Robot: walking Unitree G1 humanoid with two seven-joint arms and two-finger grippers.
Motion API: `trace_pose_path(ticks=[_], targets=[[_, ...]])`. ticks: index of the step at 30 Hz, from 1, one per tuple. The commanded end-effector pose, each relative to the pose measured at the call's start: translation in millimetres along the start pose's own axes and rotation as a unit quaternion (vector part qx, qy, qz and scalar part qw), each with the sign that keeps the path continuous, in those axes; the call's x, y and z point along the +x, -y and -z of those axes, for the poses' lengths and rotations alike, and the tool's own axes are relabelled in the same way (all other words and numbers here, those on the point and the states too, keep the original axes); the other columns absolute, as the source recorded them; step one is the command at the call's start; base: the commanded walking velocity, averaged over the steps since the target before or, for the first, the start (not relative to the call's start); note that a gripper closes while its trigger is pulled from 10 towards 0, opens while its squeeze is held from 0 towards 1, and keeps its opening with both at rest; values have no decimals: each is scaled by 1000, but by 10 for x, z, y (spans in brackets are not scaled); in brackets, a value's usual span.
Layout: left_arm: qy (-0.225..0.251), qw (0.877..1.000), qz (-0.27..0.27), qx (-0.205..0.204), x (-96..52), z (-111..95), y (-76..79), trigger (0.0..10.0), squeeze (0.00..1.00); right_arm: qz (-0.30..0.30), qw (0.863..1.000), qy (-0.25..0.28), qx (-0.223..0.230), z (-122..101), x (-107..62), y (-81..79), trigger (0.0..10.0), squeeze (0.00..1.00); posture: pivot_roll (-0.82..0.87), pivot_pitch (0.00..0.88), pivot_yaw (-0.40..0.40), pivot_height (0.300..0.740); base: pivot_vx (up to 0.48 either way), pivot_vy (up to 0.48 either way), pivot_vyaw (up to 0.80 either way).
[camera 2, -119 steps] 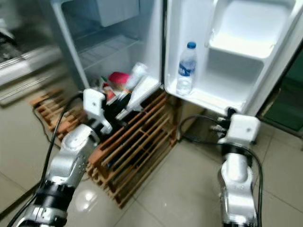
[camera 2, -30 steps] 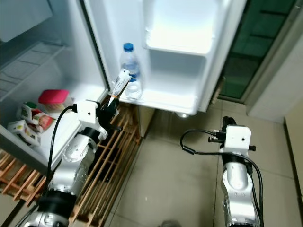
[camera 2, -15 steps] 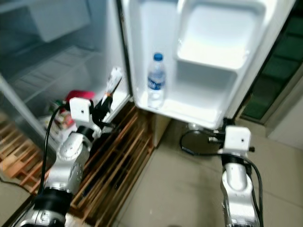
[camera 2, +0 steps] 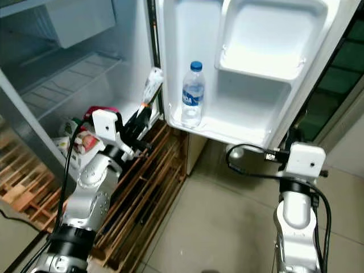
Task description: Restocking fridge
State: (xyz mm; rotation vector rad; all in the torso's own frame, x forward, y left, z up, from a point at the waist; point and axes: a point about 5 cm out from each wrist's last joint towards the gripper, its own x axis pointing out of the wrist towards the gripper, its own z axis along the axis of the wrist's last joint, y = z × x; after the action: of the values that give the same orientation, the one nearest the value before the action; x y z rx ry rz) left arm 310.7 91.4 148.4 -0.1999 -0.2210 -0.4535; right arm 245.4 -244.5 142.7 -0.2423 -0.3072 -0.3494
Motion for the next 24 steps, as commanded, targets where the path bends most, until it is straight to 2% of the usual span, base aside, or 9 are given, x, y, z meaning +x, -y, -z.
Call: trace_pose_path(ticks=[1, 11, 15, 19, 20, 23, 24], targets=[[3, 1000, 9, 0, 17, -42, 8, 10000, 0, 7, 1000, -17, -1, 48, -29, 24, 10000, 192, -208, 0, 47, 740, 0, 0, 0], [-10, 999, 37, 5, 8, -21, 63, 10000, 0, 25, 998, -51, -7, 142, -102, 76, 10000, 188, -209, 0, 49, 740, 0, 0, 0], [-17, 994, 106, 34, 65, -27, 151, 10000, 0, 12, 998, -60, -7, 173, -118, 37, 10000, 192, -210, 0, 48, 740, 0, 0, 0], [-27, 975, 198, 96, 175, -55, 313, 10000, 0, -2, 998, -63, -9, 188, -115, -3, 10000, 192, -207, 0, 48, 740, 0, 0, 0], [-29, 967, 229, 109, 273, -72, 385, 10000, 0, -4, 998, -62, -9, 182, -104, -21, 10000, 188, -212, 0, 51, 740, 0, 0, 0], [-30, 959, 254, 124, 354, -83, 445, 10000, 0, -6, 998, -58, -8, 164, -91, -34, 10000, 184, -217, 0, 56, 740, 0, 0, 0], [-35, 950, 275, 140, 458, -80, 493, 10000, 0, -12, 999, -51, -5, 121, -83, -58, 10000, 184, -234, 0, 73, 740, 0, 0, 0]])
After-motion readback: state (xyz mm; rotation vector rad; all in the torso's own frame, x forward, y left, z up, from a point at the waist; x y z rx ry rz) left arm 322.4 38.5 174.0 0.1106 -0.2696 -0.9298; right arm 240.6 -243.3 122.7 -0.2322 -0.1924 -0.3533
